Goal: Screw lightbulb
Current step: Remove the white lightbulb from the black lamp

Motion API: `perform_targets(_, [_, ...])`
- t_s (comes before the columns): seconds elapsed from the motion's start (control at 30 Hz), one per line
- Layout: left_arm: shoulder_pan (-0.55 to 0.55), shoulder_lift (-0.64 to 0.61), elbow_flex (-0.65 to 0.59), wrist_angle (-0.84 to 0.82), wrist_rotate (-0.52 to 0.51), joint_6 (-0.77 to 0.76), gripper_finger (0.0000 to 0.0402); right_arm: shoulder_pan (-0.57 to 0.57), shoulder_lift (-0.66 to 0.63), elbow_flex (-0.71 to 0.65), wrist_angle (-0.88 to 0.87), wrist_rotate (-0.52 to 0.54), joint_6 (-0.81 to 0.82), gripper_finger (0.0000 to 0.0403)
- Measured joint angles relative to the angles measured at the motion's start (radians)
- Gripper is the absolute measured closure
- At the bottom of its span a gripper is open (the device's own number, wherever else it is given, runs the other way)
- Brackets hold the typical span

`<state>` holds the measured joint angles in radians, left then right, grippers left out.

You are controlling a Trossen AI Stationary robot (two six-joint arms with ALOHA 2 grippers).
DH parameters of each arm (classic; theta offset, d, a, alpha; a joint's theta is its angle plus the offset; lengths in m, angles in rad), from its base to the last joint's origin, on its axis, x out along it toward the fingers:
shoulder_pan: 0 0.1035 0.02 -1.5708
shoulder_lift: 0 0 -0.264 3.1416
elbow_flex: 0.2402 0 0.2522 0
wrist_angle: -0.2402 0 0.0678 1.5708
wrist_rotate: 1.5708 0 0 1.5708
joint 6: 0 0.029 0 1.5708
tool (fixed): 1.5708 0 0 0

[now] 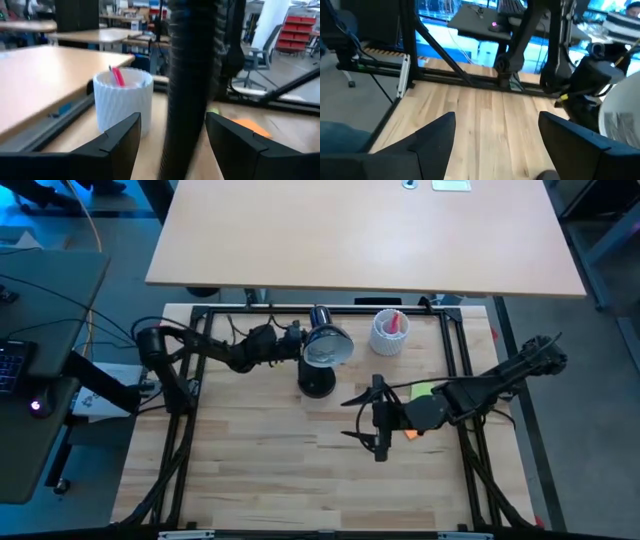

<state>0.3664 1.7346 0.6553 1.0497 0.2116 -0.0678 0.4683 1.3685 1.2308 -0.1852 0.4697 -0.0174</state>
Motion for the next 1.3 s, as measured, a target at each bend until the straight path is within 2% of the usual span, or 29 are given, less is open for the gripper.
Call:
perform_targets(0.1, [-0.002,0.034,0.024,-0.006,0.043,0.007,0.0186,-0.008,-0.001,0.0,-0.017,0.0,0.023,0.0119])
perform_targets(0.2, [-0.009,0.046,0.028,-0.02,0.05,0.007,0.0209,-0.009,0.001,-0.002,-0.043,0.0,0.044,0.0119])
perform_targets(0.4, [-0.016,0.032,0.013,-0.008,0.037,0.01,0.0294,-0.01,0.015,-0.002,-0.064,0.003,0.061,0.0119])
perform_targets(0.57, [-0.031,0.018,0.007,-0.011,0.035,0.02,0.0361,-0.026,0.037,-0.002,-0.064,0.077,0.089,0.0119])
perform_targets(0.73, [-0.102,0.017,0.007,-0.013,-0.127,0.01,0.0361,-0.058,0.081,-0.002,-0.076,0.08,0.063,0.0119])
perform_targets(0.9, [-0.219,0.014,0.008,-0.032,-0.36,-0.01,0.0361,-0.087,0.079,-0.002,-0.096,0.083,0.029,0.0119])
perform_targets(1.1, [-0.348,0.014,0.009,-0.043,-0.588,-0.022,0.036,-0.088,0.062,-0.002,-0.159,0.189,0.024,0.0119])
perform_targets(1.3, [-0.419,0.015,0.007,-0.075,-0.693,-0.013,0.0301,-0.051,0.049,-0.002,-0.192,0.295,0.083,0.0119])
